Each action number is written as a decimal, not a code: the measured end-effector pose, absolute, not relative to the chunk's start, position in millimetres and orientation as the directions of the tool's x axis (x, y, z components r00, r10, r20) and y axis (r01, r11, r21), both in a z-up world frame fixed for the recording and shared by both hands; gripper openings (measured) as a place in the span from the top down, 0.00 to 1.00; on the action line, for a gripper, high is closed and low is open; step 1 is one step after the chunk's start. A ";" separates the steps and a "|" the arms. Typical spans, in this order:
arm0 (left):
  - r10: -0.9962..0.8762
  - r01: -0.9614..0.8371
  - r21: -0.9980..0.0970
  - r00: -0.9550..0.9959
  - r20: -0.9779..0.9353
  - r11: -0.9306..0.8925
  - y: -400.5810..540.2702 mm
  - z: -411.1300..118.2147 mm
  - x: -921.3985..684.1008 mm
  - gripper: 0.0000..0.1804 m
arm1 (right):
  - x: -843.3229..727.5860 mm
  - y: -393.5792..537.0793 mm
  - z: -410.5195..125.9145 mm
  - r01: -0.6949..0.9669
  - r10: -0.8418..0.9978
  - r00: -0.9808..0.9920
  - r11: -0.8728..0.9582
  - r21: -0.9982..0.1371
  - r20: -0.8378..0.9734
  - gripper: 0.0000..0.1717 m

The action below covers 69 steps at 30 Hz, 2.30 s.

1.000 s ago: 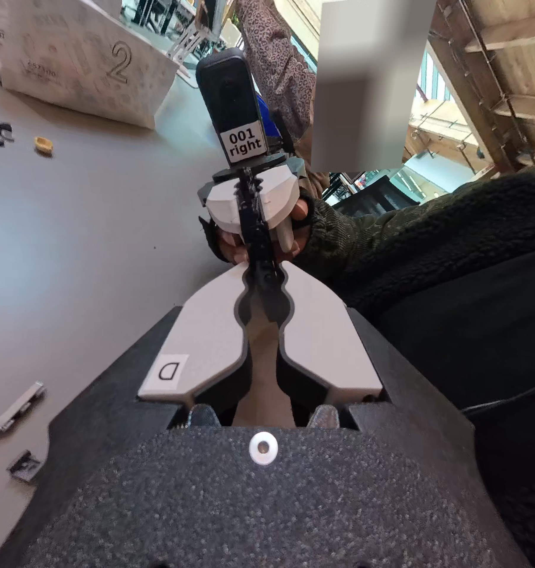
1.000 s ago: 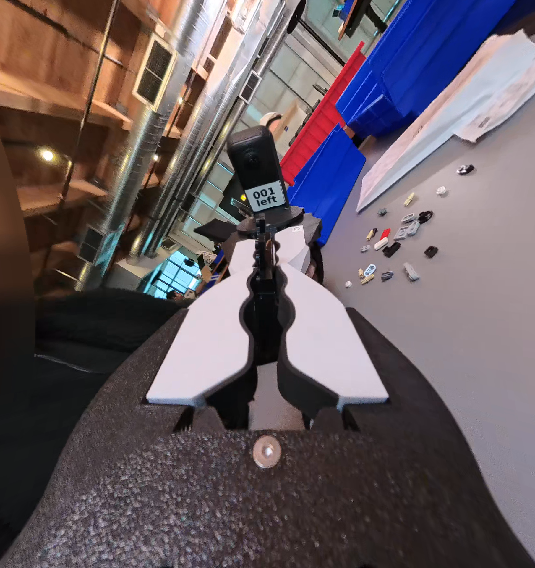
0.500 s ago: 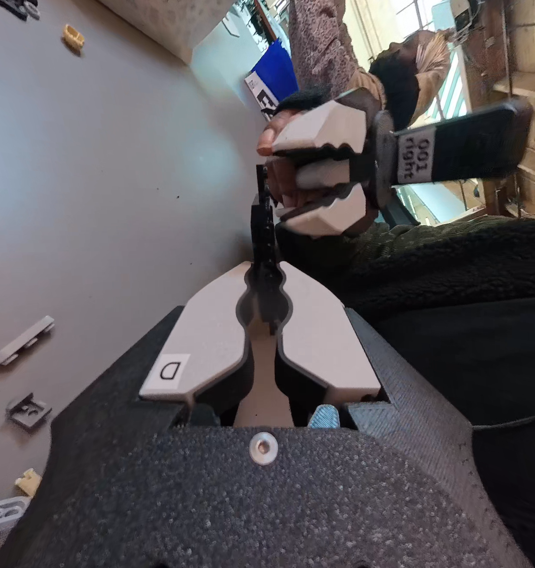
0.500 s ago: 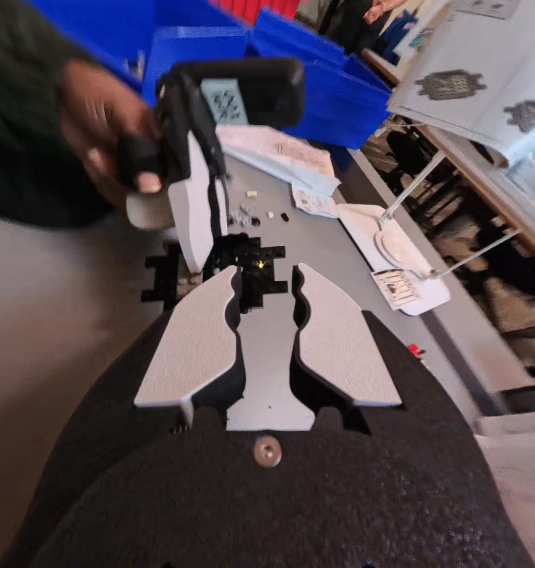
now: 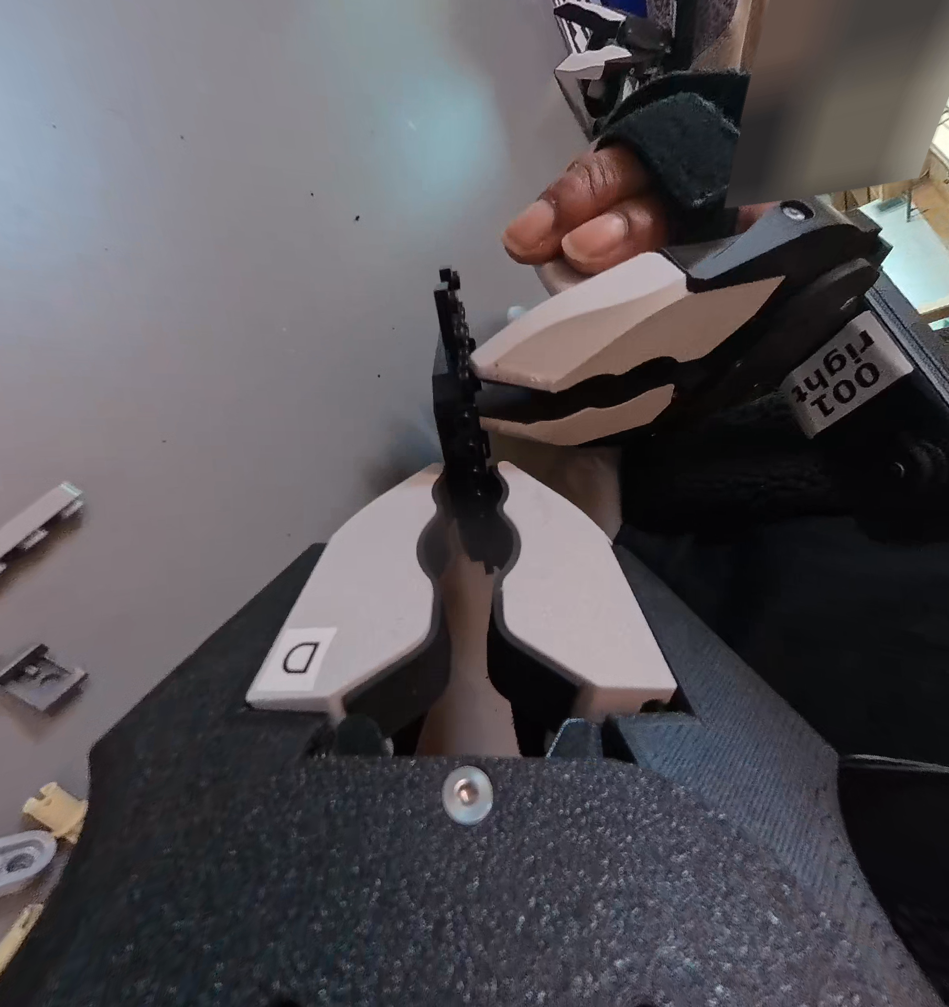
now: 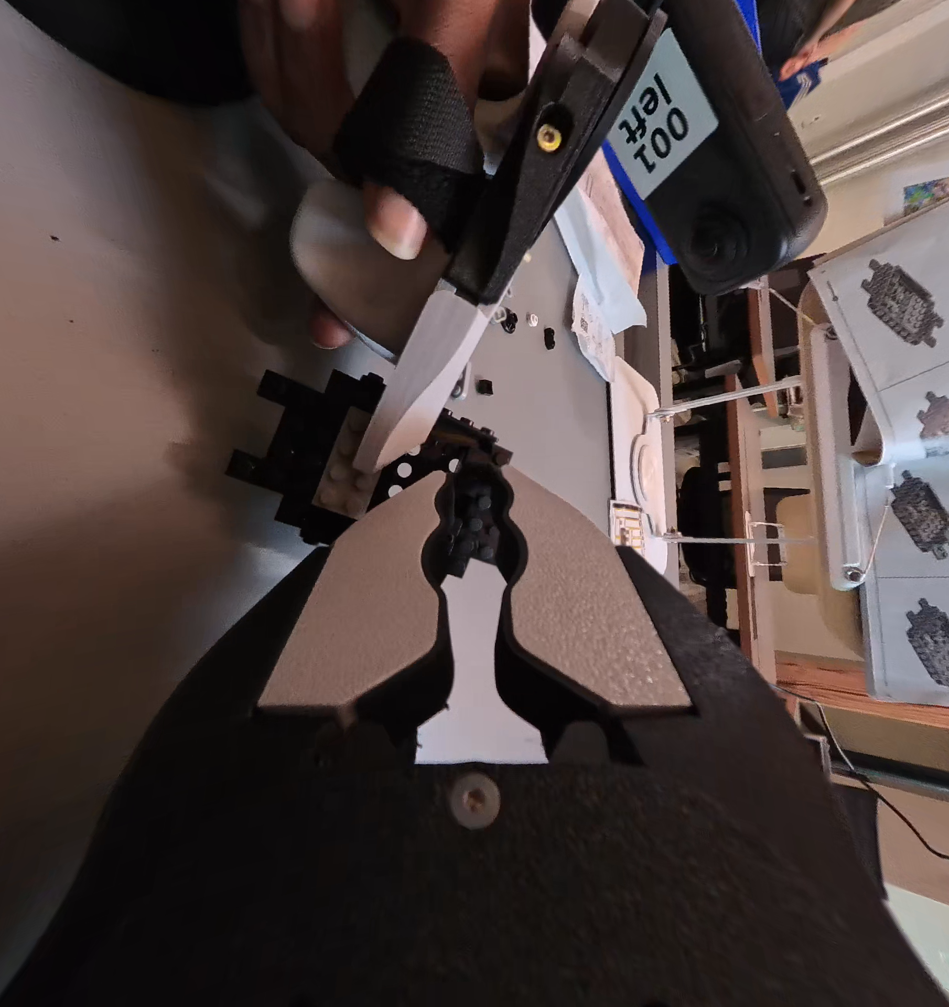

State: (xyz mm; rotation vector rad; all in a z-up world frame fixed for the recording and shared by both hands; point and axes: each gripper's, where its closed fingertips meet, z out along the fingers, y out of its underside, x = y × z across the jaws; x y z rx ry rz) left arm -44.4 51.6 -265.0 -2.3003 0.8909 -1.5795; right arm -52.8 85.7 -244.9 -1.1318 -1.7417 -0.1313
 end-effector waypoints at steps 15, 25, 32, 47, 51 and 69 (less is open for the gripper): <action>-0.644 -0.479 -0.477 0.280 0.712 -0.737 41.7 -279.4 -45.6 0.93 | -52.1 79.1 -259.0 0.727 0.670 -0.105 0.556 -0.403 0.735 0.92; -0.623 -0.487 -0.462 0.241 0.744 -0.741 37.8 -277.7 -46.4 0.94 | -50.9 87.6 -226.5 0.605 0.766 0.137 0.438 -0.665 0.628 0.96; -0.611 -0.462 -0.463 0.244 0.753 -0.756 39.9 -276.6 -44.9 0.94 | -44.0 79.8 -218.9 0.555 0.820 0.123 0.410 -0.723 0.560 0.96; -0.871 -0.214 -0.852 0.240 0.429 -0.478 78.4 -211.1 -57.6 0.85 | -40.5 70.2 -180.8 0.143 0.985 0.104 -0.149 -0.978 -0.135 0.96; -0.920 -0.103 -0.919 0.142 0.366 -0.382 65.6 -179.8 -46.7 0.90 | -43.2 67.3 -169.3 0.024 0.949 0.026 -0.315 -0.949 -0.314 0.96; -0.984 -0.221 -0.960 0.074 0.161 -0.174 40.2 -176.8 -44.4 0.96 | -50.2 43.5 -176.5 0.148 0.972 -0.089 -0.203 -0.968 -0.218 0.94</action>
